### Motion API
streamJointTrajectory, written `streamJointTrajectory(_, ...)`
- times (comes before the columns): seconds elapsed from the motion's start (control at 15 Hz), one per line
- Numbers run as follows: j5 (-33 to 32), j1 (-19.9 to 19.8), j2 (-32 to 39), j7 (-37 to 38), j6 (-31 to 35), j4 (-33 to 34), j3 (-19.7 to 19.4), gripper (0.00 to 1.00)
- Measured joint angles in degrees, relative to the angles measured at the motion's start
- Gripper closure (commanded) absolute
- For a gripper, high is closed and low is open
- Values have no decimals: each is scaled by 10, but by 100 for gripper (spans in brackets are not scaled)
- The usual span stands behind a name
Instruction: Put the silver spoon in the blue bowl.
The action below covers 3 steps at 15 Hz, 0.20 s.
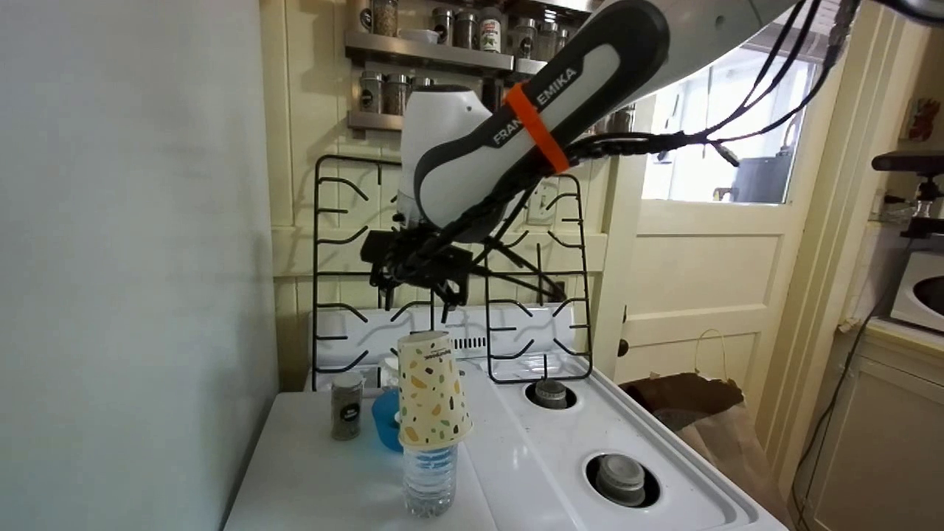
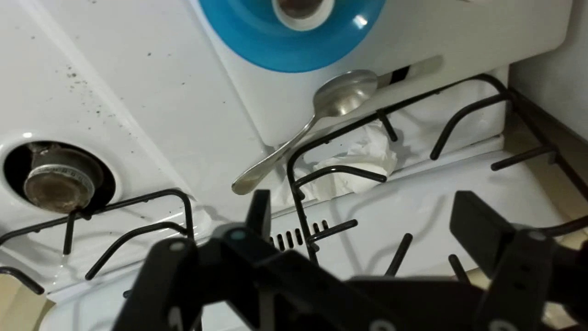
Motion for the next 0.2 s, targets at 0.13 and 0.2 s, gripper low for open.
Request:
streamJointTrajectory(0.13, 17, -32, -45, -87, 36, -61, 14, 0)
streamJointTrajectory(0.2, 27, -46, -68, -129, 64, -93, 18, 0)
